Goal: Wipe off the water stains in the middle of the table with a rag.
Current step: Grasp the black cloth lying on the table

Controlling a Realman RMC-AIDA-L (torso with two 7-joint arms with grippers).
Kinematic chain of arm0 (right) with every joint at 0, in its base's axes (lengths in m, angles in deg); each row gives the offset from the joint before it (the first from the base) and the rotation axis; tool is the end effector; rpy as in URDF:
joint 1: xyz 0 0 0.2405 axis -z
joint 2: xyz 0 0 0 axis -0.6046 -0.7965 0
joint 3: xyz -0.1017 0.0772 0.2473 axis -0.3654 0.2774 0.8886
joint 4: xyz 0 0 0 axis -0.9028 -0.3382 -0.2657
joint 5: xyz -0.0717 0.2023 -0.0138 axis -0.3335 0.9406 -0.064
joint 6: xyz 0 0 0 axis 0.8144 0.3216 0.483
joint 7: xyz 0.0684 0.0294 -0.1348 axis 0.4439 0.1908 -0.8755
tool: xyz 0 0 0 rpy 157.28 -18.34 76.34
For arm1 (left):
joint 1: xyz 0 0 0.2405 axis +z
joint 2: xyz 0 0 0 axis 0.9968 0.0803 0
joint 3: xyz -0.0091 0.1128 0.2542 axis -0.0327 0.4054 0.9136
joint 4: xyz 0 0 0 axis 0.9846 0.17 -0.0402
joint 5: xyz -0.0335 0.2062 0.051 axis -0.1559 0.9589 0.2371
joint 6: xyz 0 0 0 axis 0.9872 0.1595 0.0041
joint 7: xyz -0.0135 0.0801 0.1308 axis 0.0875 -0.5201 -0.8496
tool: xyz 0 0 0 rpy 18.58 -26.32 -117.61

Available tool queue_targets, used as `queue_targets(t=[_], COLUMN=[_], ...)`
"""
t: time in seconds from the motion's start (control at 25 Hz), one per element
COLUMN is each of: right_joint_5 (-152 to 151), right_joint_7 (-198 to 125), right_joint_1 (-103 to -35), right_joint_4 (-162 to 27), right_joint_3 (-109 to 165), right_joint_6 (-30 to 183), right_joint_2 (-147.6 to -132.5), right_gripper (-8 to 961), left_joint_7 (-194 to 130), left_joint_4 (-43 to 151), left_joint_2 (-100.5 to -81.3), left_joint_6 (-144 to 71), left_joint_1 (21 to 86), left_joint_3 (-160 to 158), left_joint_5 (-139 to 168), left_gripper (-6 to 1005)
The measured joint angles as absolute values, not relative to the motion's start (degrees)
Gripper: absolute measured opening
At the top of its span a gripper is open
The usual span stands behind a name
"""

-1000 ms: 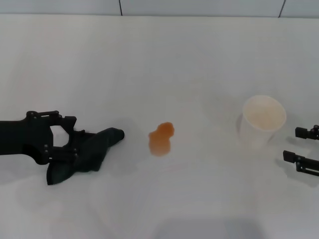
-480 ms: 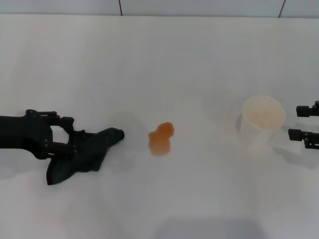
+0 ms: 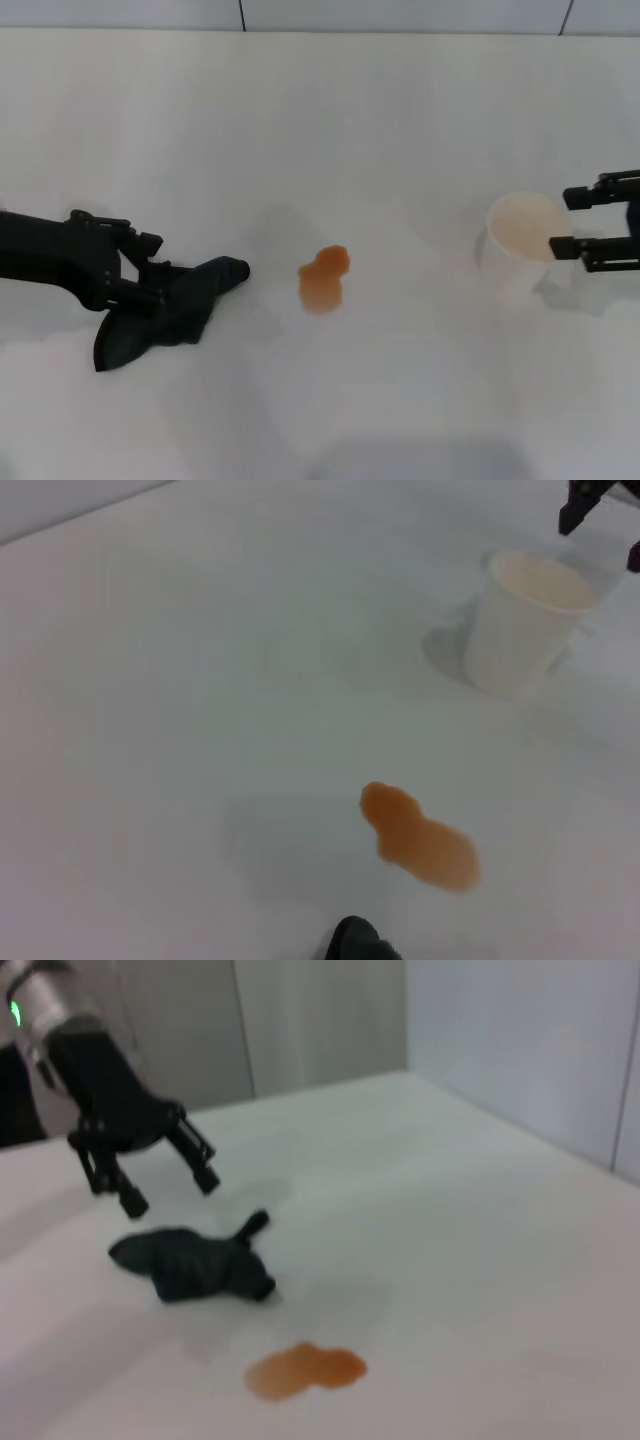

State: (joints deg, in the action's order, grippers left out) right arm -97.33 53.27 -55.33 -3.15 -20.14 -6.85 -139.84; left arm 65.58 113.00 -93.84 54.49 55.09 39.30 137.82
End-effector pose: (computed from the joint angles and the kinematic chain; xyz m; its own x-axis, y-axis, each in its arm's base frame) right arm 0.2811 0.3286 0.0654 0.9344 -0.2457 -0.2580 -0.3192 -0.8990 -0.2998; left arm -0.2789 0.3438 0.0269 0.8964 0.4357 0.0815 0.4432 -0.8829 -0.1552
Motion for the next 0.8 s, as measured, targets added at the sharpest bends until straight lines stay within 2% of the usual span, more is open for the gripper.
queue_targets(t=[0.2, 0.8], right_joint_5=[-101.45, -101.90], right_joint_7=[53.80, 53.95], right_joint_1=[-58.03, -59.68], right_joint_4=[-2.07, -1.99], right_joint_3=[-20.22, -21.50], right_joint_6=[-8.19, -10.32], right_joint_2=[-141.27, -141.74], right_gripper=[628, 628], left_joint_7=[66.77, 71.65], left_joint_4=[112.50, 113.10], left_joint_2=[-93.94, -93.93], left_joint_6=[54.54, 53.60], left_joint_1=[53.50, 52.24], left_joint_3=[39.40, 43.75], left_joint_5=[139.70, 147.09], left_gripper=[712, 705])
